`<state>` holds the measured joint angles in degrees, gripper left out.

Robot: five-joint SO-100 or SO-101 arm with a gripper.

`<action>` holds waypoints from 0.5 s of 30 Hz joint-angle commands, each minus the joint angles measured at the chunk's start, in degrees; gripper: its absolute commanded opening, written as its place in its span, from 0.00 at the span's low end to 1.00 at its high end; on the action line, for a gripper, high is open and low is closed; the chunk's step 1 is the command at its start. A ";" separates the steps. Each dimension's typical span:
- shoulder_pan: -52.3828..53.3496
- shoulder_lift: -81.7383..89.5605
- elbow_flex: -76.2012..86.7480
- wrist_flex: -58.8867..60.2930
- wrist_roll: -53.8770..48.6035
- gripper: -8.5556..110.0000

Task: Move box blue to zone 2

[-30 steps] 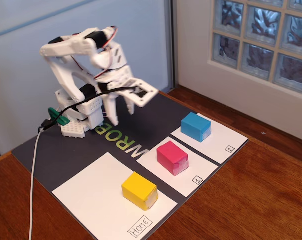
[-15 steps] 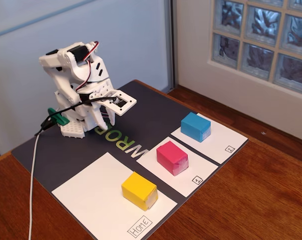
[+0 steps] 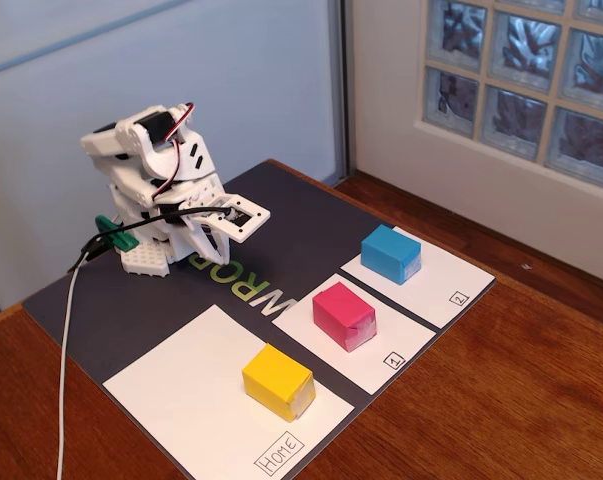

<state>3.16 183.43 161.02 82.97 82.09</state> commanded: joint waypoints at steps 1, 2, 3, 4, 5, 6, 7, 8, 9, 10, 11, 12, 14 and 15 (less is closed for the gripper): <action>1.76 3.08 2.29 0.62 0.62 0.07; 1.93 4.04 3.08 0.62 0.97 0.07; 2.02 5.19 3.96 0.35 1.85 0.07; 2.02 6.42 4.83 0.26 2.72 0.07; 2.02 7.47 5.71 0.09 3.52 0.07; 2.02 7.82 6.42 -0.09 3.96 0.07; 2.11 7.82 6.94 -0.44 4.48 0.07; 2.20 7.82 7.47 -0.62 4.66 0.07; 2.37 7.82 7.82 -0.88 4.75 0.07; 2.64 7.82 8.26 -1.14 4.75 0.07; 2.90 7.82 8.88 -1.49 4.75 0.07; 3.25 7.82 9.93 -2.02 4.57 0.07; 4.13 7.82 12.83 -3.60 4.39 0.07; 4.66 7.91 13.10 -2.64 3.69 0.07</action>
<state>6.15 188.35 170.95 80.60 86.22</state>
